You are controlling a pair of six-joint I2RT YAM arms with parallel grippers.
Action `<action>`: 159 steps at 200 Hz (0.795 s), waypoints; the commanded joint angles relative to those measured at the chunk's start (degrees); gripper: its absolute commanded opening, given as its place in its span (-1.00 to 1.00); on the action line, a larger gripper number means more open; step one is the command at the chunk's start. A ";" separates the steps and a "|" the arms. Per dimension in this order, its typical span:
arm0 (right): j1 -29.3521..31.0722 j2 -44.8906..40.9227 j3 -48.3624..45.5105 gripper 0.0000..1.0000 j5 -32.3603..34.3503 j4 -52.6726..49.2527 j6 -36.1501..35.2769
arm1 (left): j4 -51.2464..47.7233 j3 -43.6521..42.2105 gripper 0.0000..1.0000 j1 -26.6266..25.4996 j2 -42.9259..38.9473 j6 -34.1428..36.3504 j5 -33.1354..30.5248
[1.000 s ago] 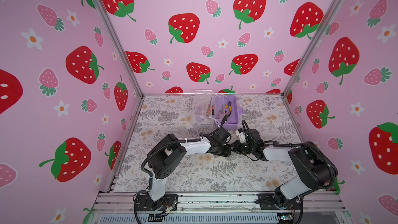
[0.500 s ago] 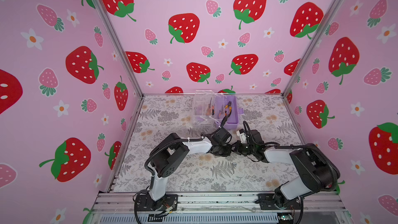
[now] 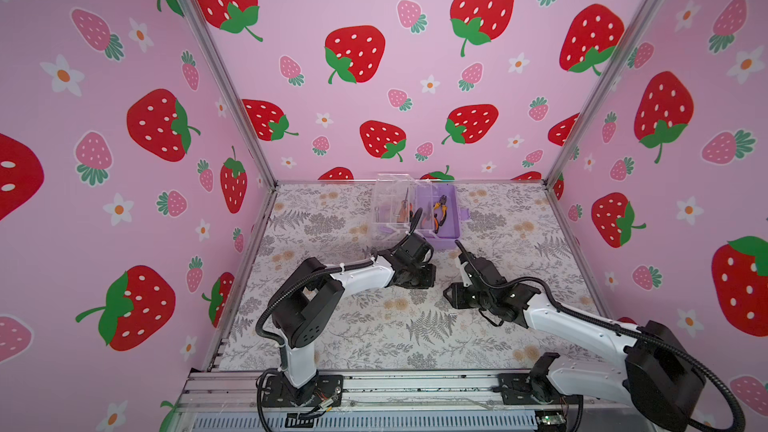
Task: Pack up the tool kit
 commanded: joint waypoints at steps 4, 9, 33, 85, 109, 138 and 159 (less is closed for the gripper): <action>5.44 3.33 1.05 -0.11 10.43 -10.16 2.40 | -2.01 -1.50 -0.79 1.39 -2.68 0.54 -1.98; 6.40 4.24 1.16 -0.10 11.05 -10.28 3.02 | -2.20 -1.71 -0.78 1.57 -3.12 0.55 -2.23; 9.52 8.29 2.19 -0.06 11.58 -9.50 4.41 | -2.78 -2.99 -0.75 2.96 -5.19 0.89 -2.86; 11.72 12.38 2.22 -0.56 9.81 -7.62 5.68 | -2.25 -6.15 -0.74 4.76 -6.72 0.65 -2.25; 11.72 14.54 2.65 -0.76 9.41 -7.26 5.38 | -1.30 -6.93 -0.74 4.97 -6.26 0.38 -1.55; 11.57 17.12 4.27 -0.94 9.01 -7.26 4.19 | -0.89 -7.67 -0.74 5.11 -6.47 0.46 -1.09; 9.92 17.59 4.87 -1.00 8.16 -3.63 3.10 | -0.51 -8.41 -0.73 5.42 -7.02 0.42 -0.67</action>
